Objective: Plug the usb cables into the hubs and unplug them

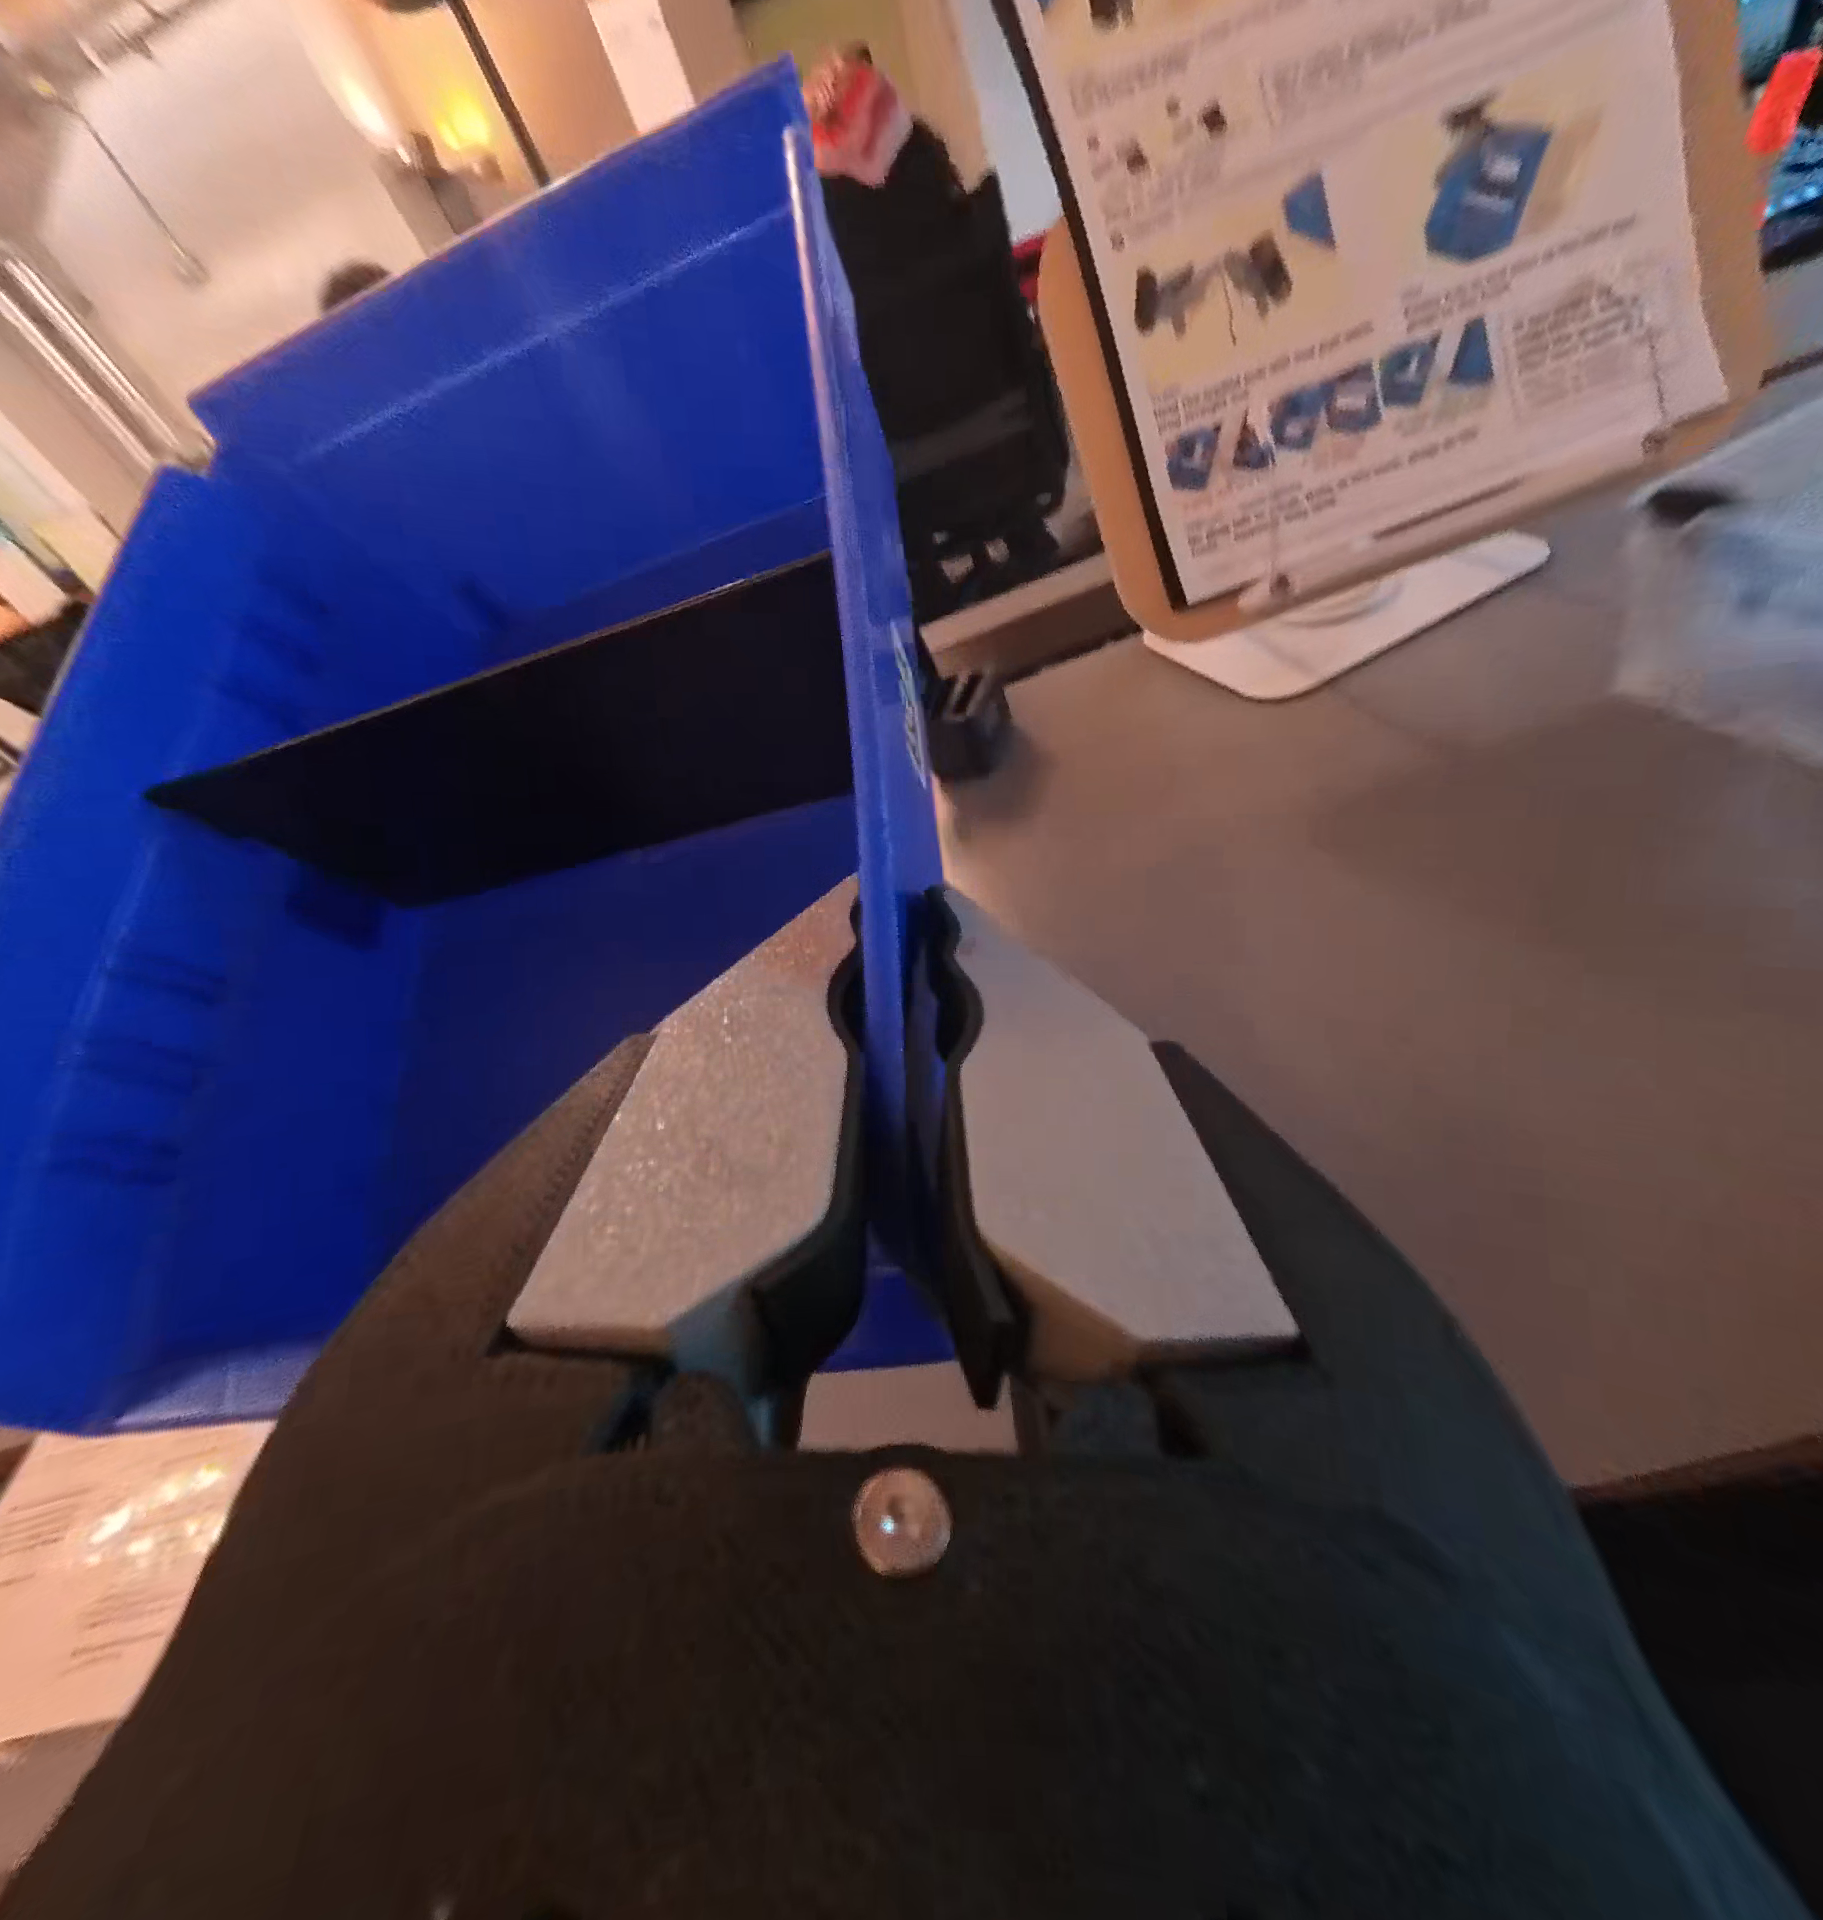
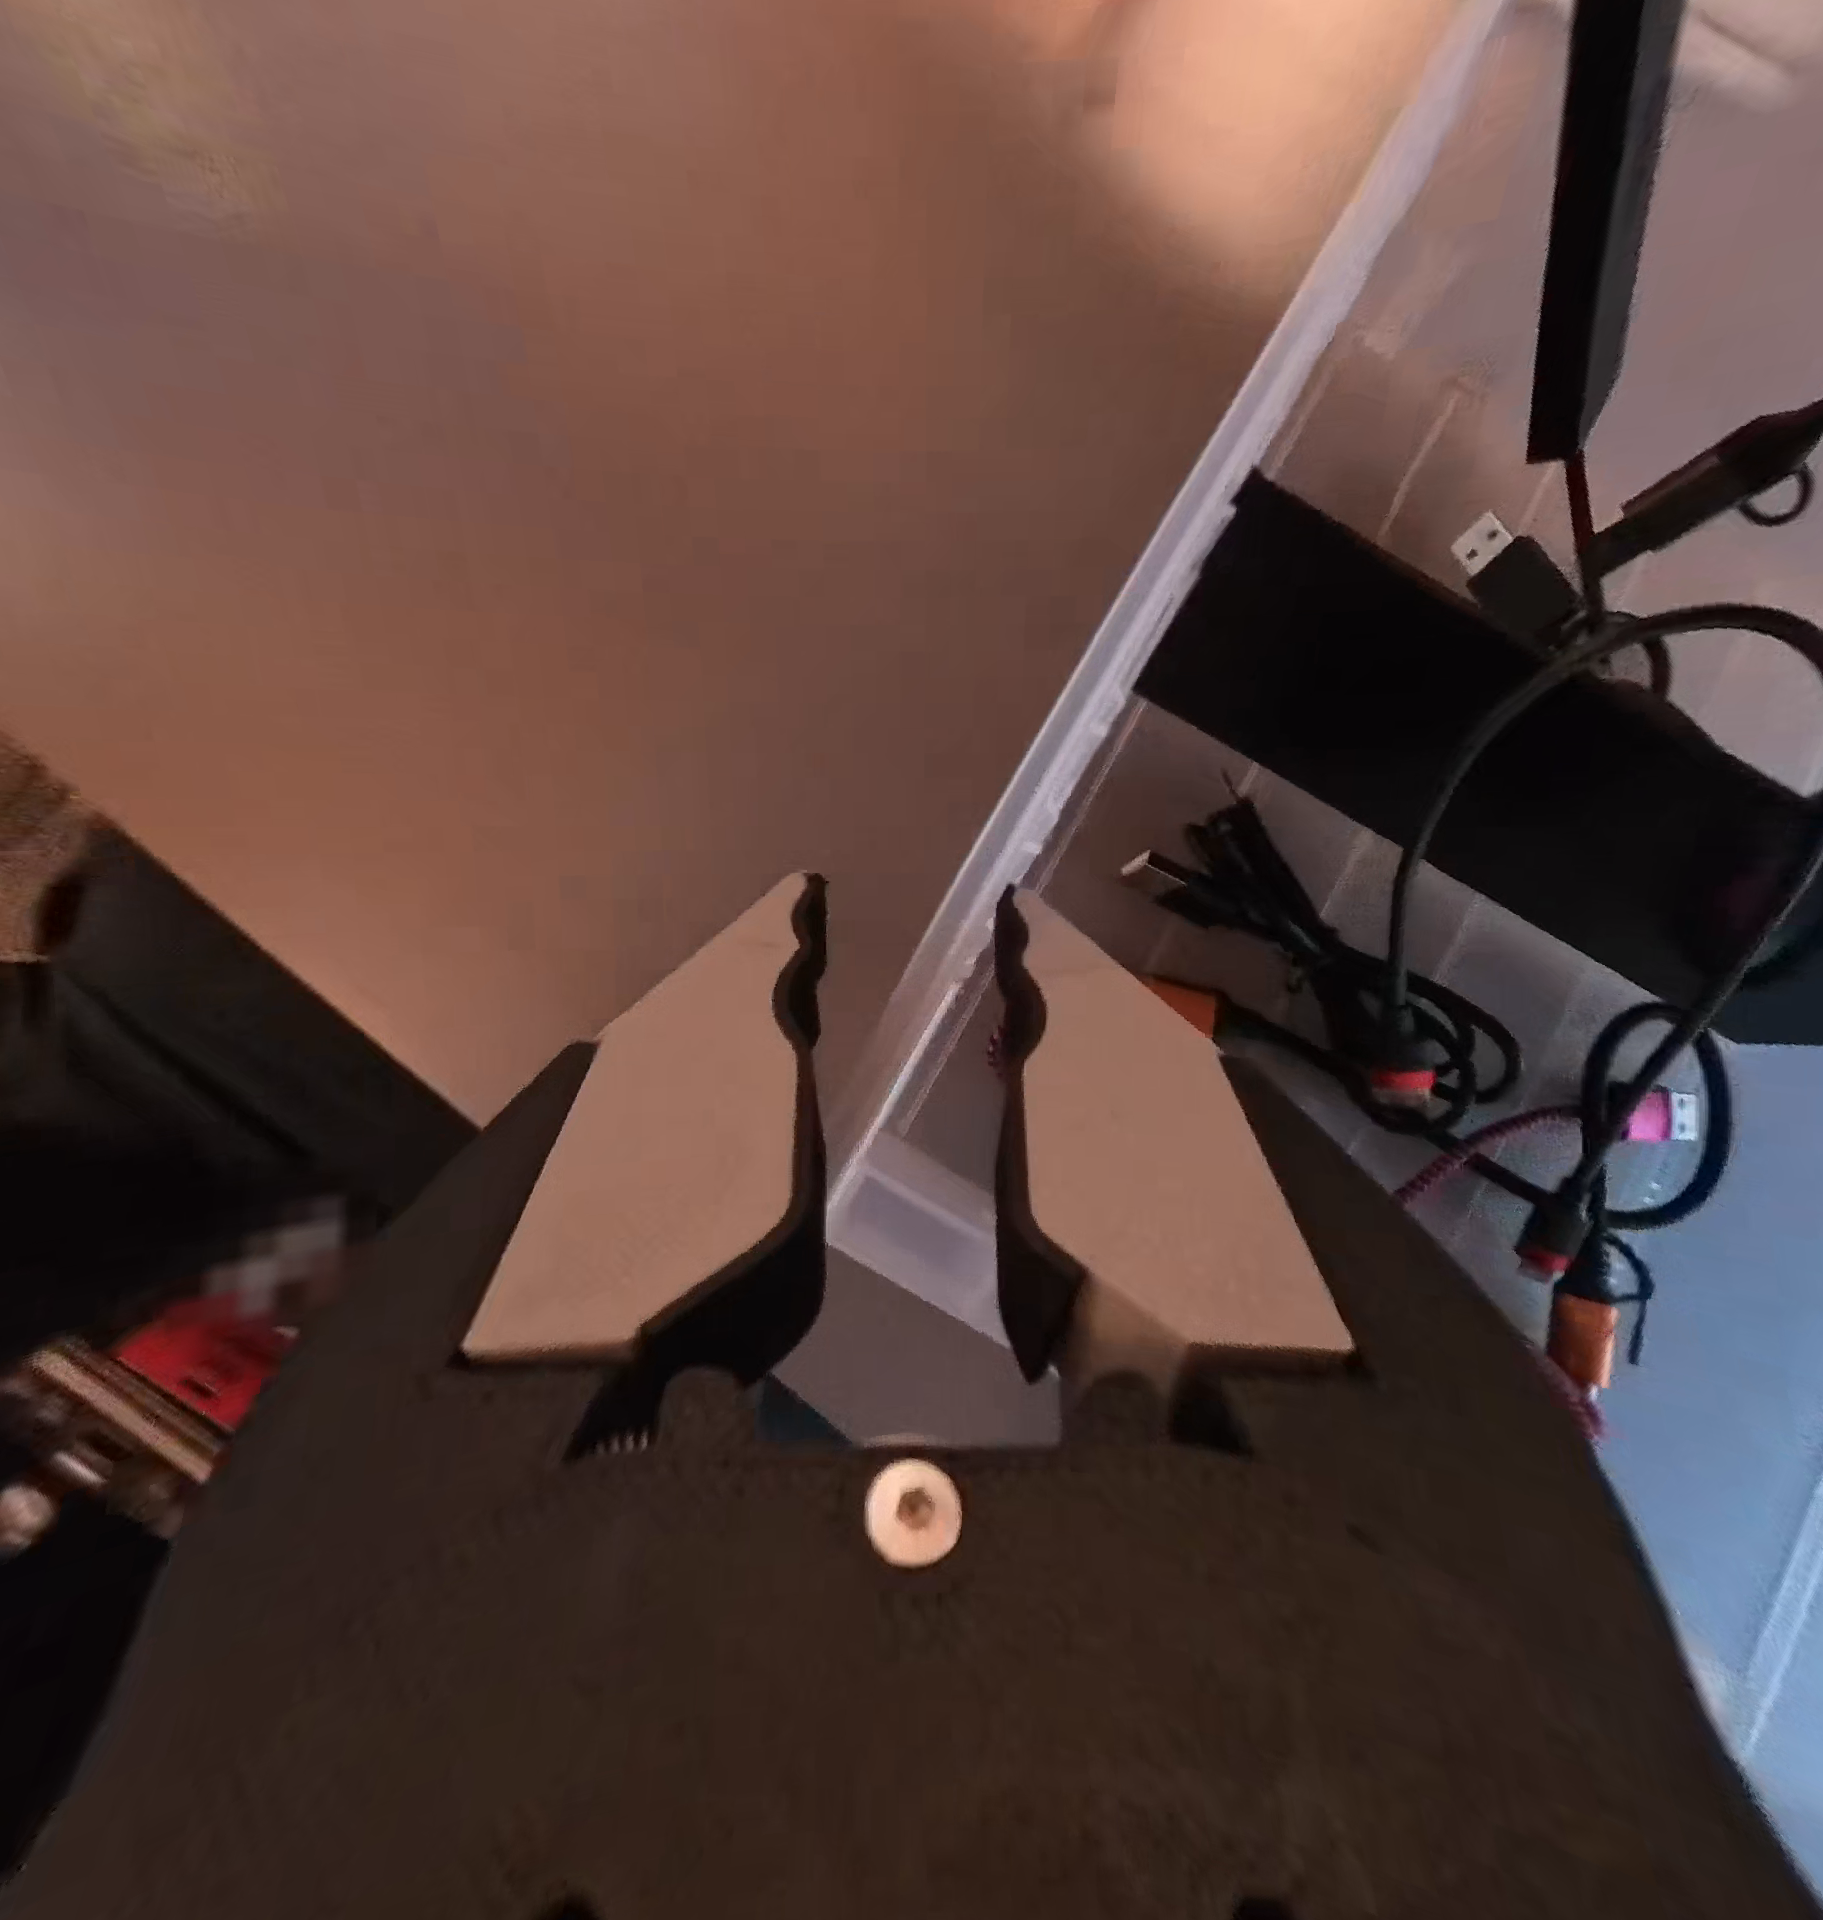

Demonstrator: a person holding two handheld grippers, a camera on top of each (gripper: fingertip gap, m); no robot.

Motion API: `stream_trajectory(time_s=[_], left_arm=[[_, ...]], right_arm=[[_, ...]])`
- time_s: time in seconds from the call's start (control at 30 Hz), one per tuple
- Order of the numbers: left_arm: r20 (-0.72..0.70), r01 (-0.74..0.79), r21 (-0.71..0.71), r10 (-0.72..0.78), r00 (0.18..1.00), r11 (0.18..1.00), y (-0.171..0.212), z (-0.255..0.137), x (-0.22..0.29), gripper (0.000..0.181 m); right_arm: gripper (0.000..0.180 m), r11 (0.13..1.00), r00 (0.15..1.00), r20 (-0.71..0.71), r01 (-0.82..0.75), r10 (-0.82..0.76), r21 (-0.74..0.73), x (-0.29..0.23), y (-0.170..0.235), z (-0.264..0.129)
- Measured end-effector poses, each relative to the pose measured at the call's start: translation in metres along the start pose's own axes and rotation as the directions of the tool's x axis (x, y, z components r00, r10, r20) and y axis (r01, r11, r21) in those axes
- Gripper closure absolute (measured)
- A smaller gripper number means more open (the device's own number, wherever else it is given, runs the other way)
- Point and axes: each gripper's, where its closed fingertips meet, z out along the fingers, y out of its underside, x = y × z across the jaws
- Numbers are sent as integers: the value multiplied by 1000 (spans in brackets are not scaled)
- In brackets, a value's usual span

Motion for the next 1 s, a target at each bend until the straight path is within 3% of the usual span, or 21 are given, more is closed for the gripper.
stream_trajectory(time_s=[0.17,0.27,0.37,0.5,0.63,0.83,1.0], left_arm=[[27,-39,70,38,999,997,-22,-19,5,177],[1,-25,93,25,1000,995,-28,-24,11,177],[-3,-43,125,44,999,991,-31,-22,14,177],[-28,-92,137,97,995,986,-40,-24,31,178],[-133,-125,168,148,980,978,-52,-14,73,177],[-388,-235,156,278,879,959,-46,19,205,177],[-560,-316,112,323,763,942,-15,47,319,177]], right_arm=[[147,993,984,143,95,-104,73,-144,-77,48],[136,971,948,269,116,-171,208,-232,-132,72],[119,939,932,302,92,-198,330,-273,-166,58],[121,880,913,314,90,-260,467,-259,-171,0],[119,848,911,328,44,-251,528,-204,-153,-53],[119,835,964,207,24,-164,549,-103,-104,-100],[118,851,974,167,44,-153,523,-58,-75,-125]])
